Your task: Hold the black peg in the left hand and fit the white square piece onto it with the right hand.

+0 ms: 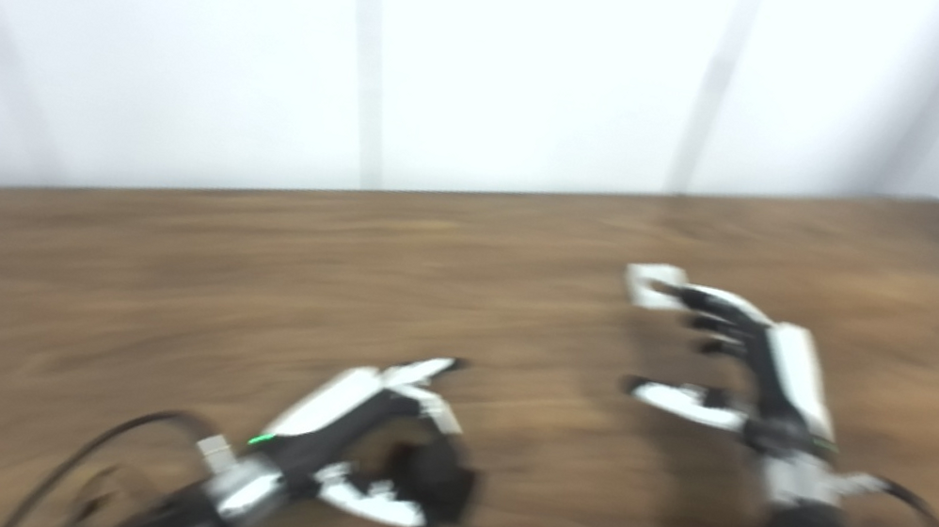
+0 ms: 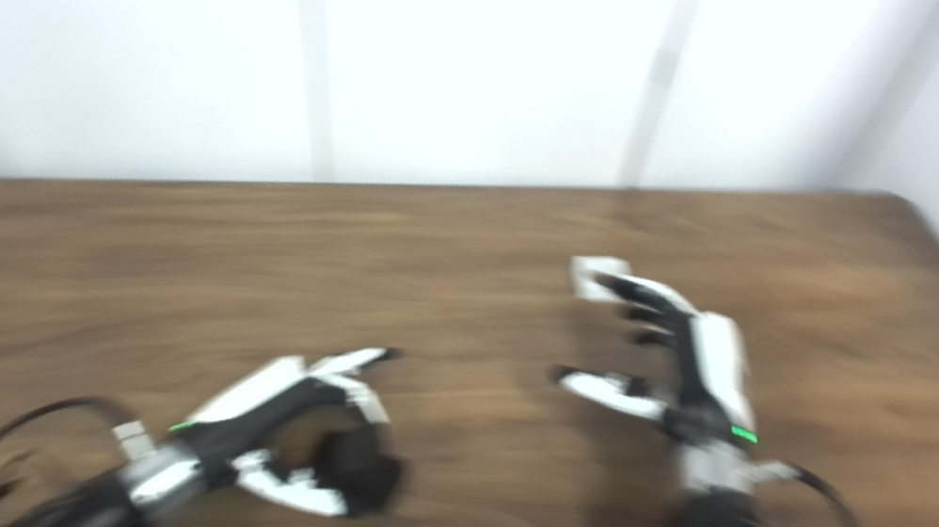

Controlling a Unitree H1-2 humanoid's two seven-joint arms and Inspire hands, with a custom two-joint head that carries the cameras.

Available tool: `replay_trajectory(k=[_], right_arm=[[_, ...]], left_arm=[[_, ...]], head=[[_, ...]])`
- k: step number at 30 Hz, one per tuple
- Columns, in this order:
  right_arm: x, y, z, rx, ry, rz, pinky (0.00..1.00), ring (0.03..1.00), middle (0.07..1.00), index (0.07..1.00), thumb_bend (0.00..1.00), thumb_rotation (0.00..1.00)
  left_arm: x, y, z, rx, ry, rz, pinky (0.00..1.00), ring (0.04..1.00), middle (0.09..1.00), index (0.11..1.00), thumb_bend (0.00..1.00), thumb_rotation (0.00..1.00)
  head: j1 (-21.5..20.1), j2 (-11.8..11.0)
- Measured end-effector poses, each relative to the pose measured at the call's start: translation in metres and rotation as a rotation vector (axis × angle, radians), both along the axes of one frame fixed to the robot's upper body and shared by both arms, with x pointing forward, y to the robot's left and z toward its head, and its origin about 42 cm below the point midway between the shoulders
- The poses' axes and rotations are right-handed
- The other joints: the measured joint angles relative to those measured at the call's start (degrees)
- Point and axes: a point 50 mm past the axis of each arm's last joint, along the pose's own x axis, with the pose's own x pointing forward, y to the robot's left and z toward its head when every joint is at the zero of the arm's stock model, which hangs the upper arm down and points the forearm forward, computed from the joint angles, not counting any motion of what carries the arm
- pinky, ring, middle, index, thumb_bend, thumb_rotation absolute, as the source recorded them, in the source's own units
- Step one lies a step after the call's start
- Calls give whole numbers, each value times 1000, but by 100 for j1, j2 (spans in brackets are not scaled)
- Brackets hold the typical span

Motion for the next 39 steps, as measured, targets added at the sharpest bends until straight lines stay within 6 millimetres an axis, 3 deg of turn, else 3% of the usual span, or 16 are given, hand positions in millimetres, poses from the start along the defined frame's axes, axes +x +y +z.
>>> replay_trajectory(k=[5, 12, 15, 23, 31, 39], right_arm=[[5, 15, 2, 21, -17, 9, 662, 771, 816, 752, 709, 165], [9, 14, 7, -3, -24, -4, 652, 777, 810, 751, 701, 151], [14, 12, 13, -37, -25, 2, 686, 810, 838, 764, 685, 190], [48, -19, 50, -343, 66, 17, 700, 869, 911, 786, 705, 185], [91, -38, 65, -513, 195, 52, 734, 904, 930, 806, 723, 216], [134, -44, 84, -662, 317, 115, 875, 977, 975, 846, 746, 235]], left_arm=[[-1, 8, 3, 4, -2, -1, 957, 1000, 999, 489, 522, 63], [0, 14, 5, 0, 1, 0, 937, 1000, 992, 489, 521, 58], [0, 16, 6, -4, 5, 0, 935, 1000, 994, 489, 521, 58], [0, 18, 7, -5, 5, 0, 929, 1000, 996, 489, 522, 59], [-1, 19, 7, -11, 8, 4, 928, 1000, 997, 489, 521, 58], [-1, 19, 6, -14, 8, 3, 927, 1000, 998, 489, 522, 57]], head=[[-186, -44], [-283, -44], [-301, -35], [-292, -9], [-309, 26], [-292, 35]])
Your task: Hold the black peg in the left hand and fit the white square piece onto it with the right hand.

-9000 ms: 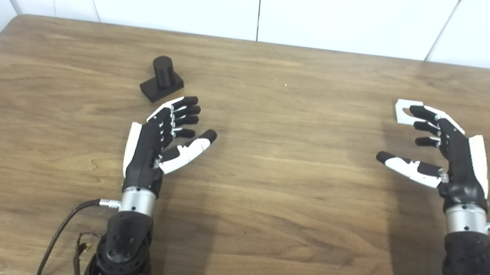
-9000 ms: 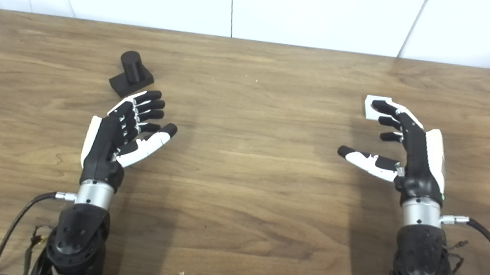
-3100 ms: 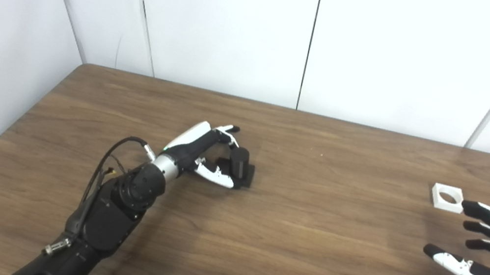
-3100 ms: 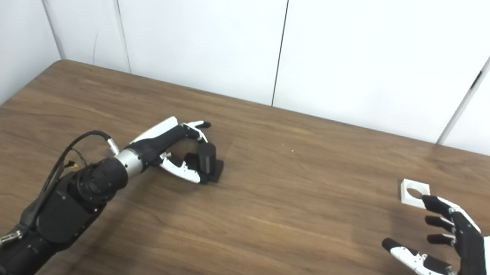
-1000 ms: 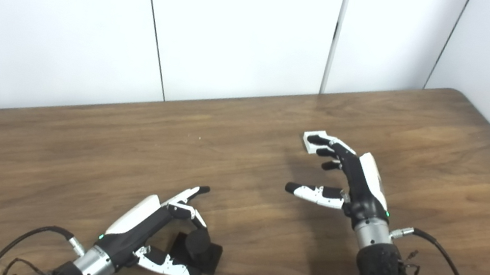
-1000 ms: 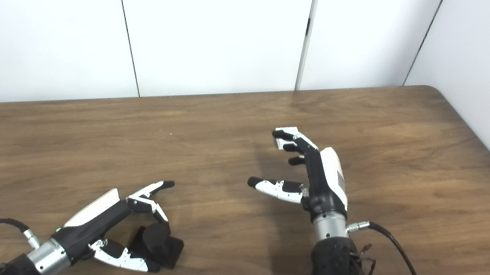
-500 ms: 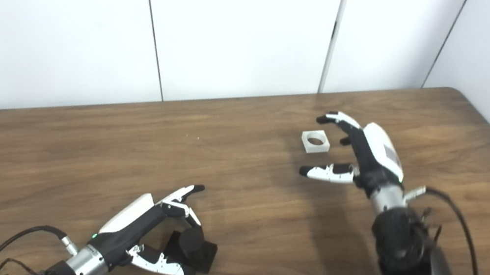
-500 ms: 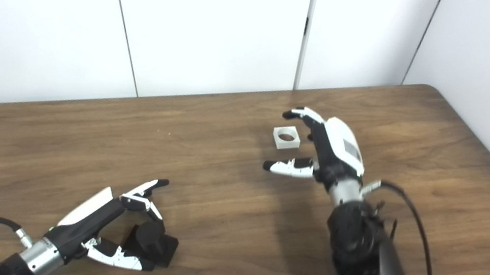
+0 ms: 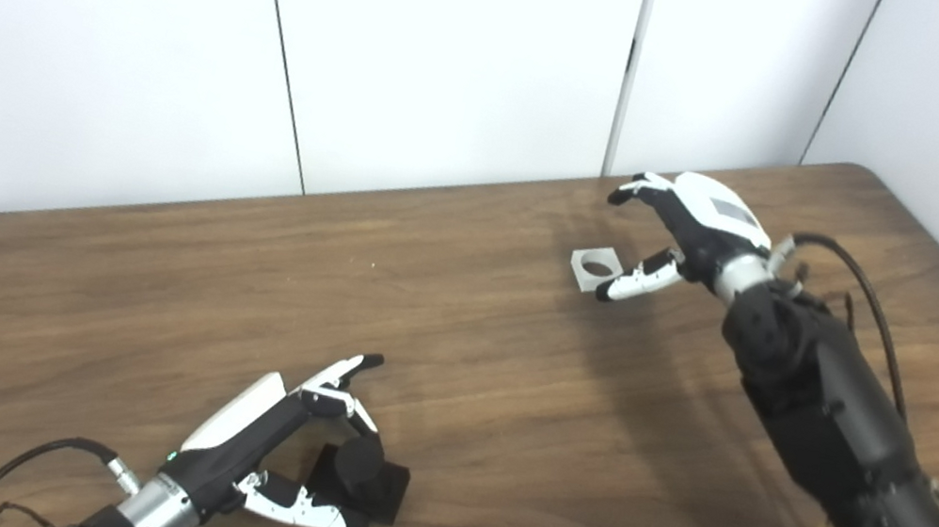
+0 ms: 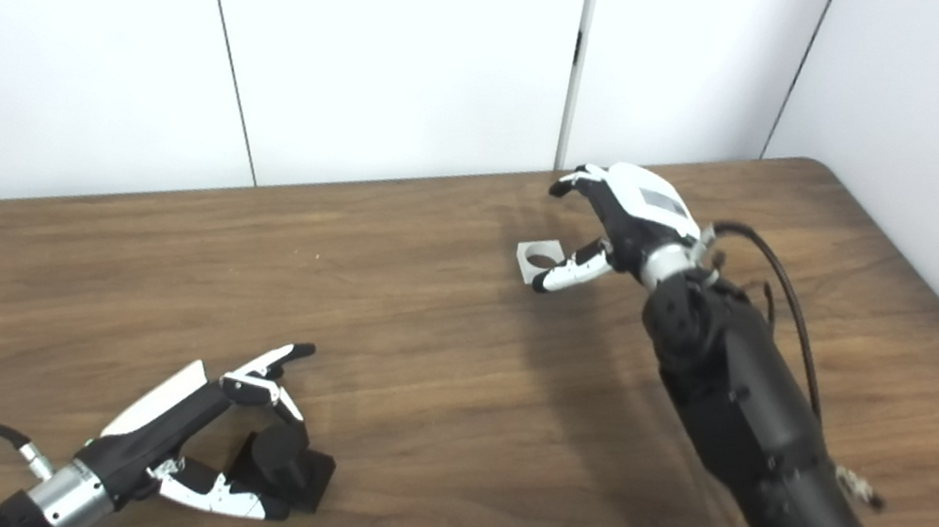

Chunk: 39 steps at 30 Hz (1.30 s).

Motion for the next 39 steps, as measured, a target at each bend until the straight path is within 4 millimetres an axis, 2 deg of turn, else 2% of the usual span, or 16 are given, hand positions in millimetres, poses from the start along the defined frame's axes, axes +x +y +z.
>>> replay_trajectory(k=[5, 10, 18, 35, 39], right_arm=[[20, -3, 8, -70, 92, 60, 877, 978, 968, 826, 801, 215], [32, -3, 13, -90, 126, 67, 906, 984, 973, 833, 789, 217], [37, 4, 22, -103, 113, 97, 905, 985, 975, 831, 780, 214], [39, 8, 17, -122, 155, 127, 934, 996, 980, 842, 758, 229], [39, 9, 17, -124, 158, 130, 932, 995, 978, 820, 760, 215]], left_arm=[[0, 0, 0, 0, 0, 0, 931, 1000, 999, 489, 522, 57], [-1, -1, 0, 4, -2, -3, 935, 1000, 990, 489, 522, 57], [1, -3, -5, 18, -13, -18, 944, 1000, 993, 490, 522, 58], [13, -13, -9, 67, -32, -25, 991, 1000, 982, 491, 523, 59], [16, -14, -10, 73, -30, -28, 1000, 1000, 983, 491, 523, 60]], head=[[35, 9], [44, 26], [79, 44], [141, 0], [149, 9]])
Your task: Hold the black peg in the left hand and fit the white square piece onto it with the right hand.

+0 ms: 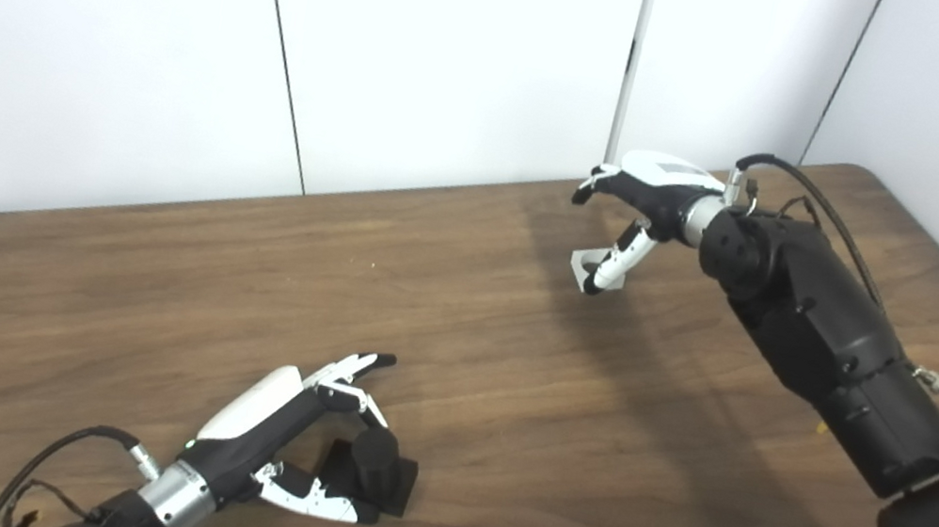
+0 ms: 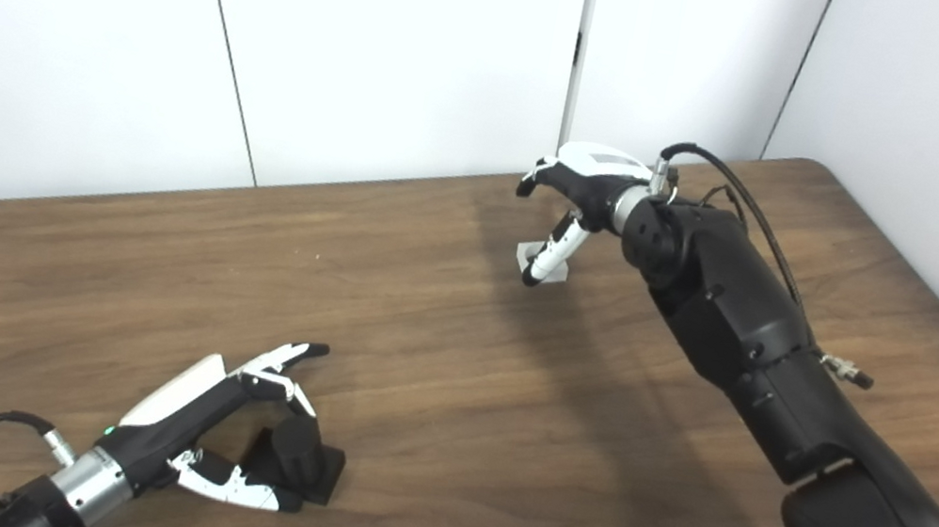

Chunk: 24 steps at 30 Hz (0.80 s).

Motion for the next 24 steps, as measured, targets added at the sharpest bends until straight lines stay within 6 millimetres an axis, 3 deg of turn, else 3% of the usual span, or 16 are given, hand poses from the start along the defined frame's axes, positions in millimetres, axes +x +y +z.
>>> replay_trajectory(k=[14, 24], right_arm=[[0, 1, -9, -23, 56, 7, 948, 991, 968, 780, 794, 191], [5, -12, -25, -41, 104, -45, 949, 982, 960, 783, 785, 200]], left_arm=[[0, 0, 0, 2, 0, -1, 1000, 1000, 990, 491, 523, 59], [-1, 2, 0, 3, 1, 2, 1000, 1000, 991, 491, 523, 60]], head=[[35, 35], [105, 53]])
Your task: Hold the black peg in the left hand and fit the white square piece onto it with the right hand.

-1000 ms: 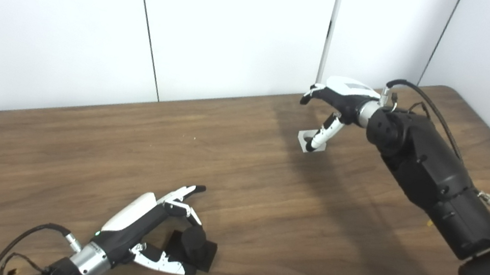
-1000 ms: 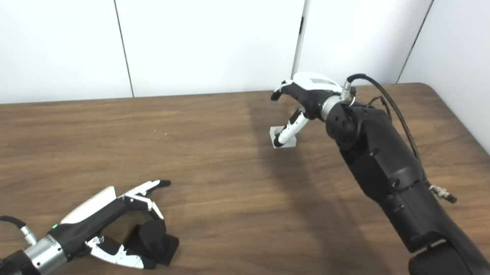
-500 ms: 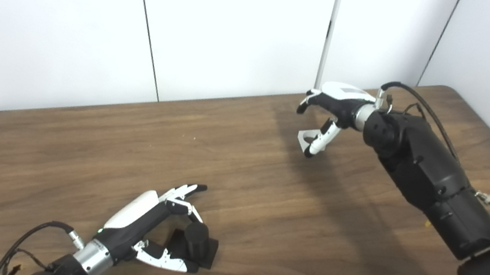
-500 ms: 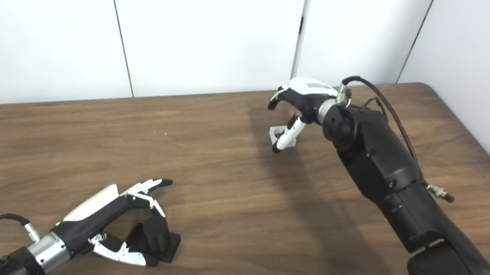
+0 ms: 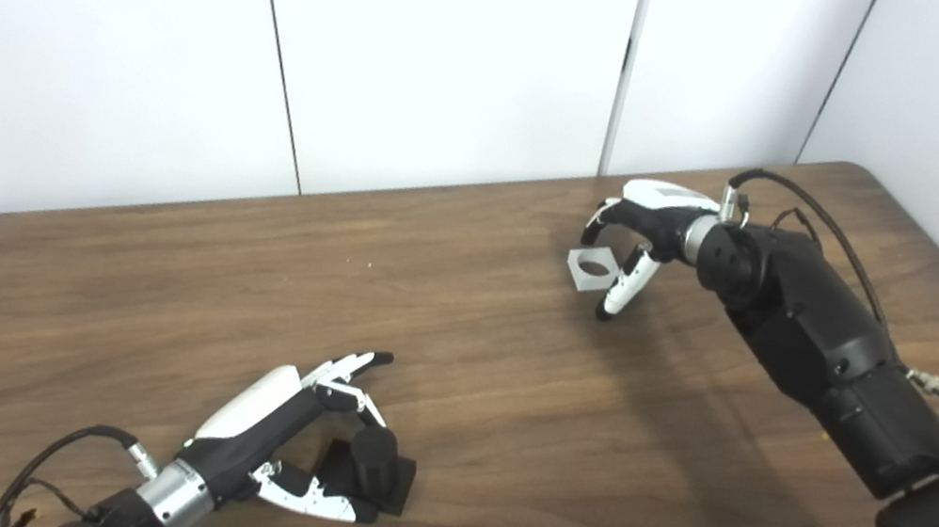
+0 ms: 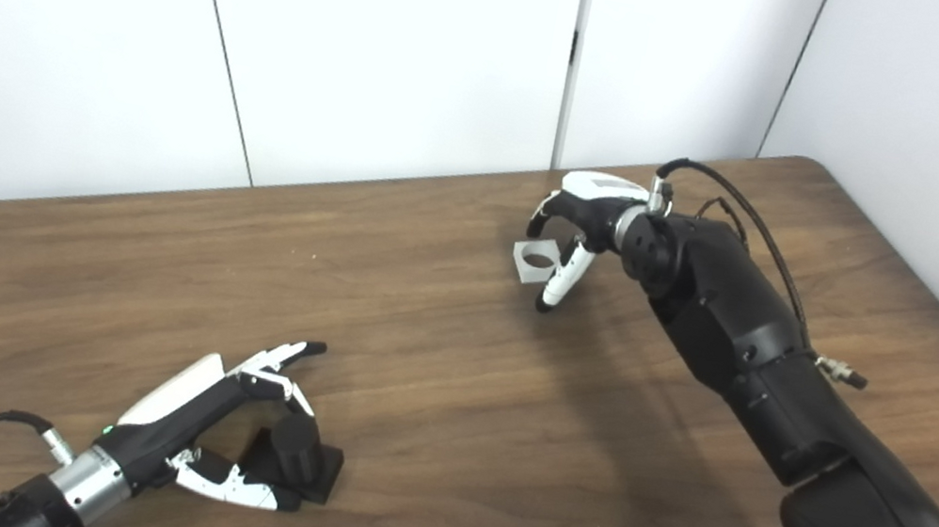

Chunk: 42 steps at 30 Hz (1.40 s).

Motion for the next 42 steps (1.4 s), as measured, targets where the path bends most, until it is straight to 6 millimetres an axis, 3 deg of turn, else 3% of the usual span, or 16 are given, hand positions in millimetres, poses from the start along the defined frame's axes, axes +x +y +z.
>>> replay_trajectory(k=[12, 18, 22, 24, 27, 42], right_arm=[[15, -3, -9, -8, -7, -24, 920, 969, 946, 780, 773, 205], [17, -3, -11, -9, -24, -24, 897, 945, 925, 729, 740, 195], [18, -3, -12, -5, -35, -21, 918, 941, 911, 640, 714, 193], [18, -3, -12, -5, -39, -22, 916, 935, 898, 531, 568, 162], [18, -2, -12, -1, -39, -19, 916, 930, 878, 496, 522, 152], [18, 0, -12, -3, -42, -7, 933, 909, 825, 485, 515, 140]], left_arm=[[-5, 2, 1, 3, 10, 19, 1000, 1000, 987, 491, 523, 62], [-7, 2, 2, 7, 10, 24, 996, 1000, 991, 492, 523, 62], [-8, 2, 2, 10, 9, 26, 995, 1000, 992, 492, 523, 63], [-8, 2, 2, 11, 9, 27, 999, 1000, 991, 492, 523, 62], [-8, 2, 3, 14, 11, 32, 991, 1000, 991, 492, 523, 62], [-9, 2, 3, 16, 11, 34, 986, 1000, 990, 492, 523, 62]], head=[[70, 44], [97, 79], [88, 105], [88, 105], [88, 114], [106, 132]])
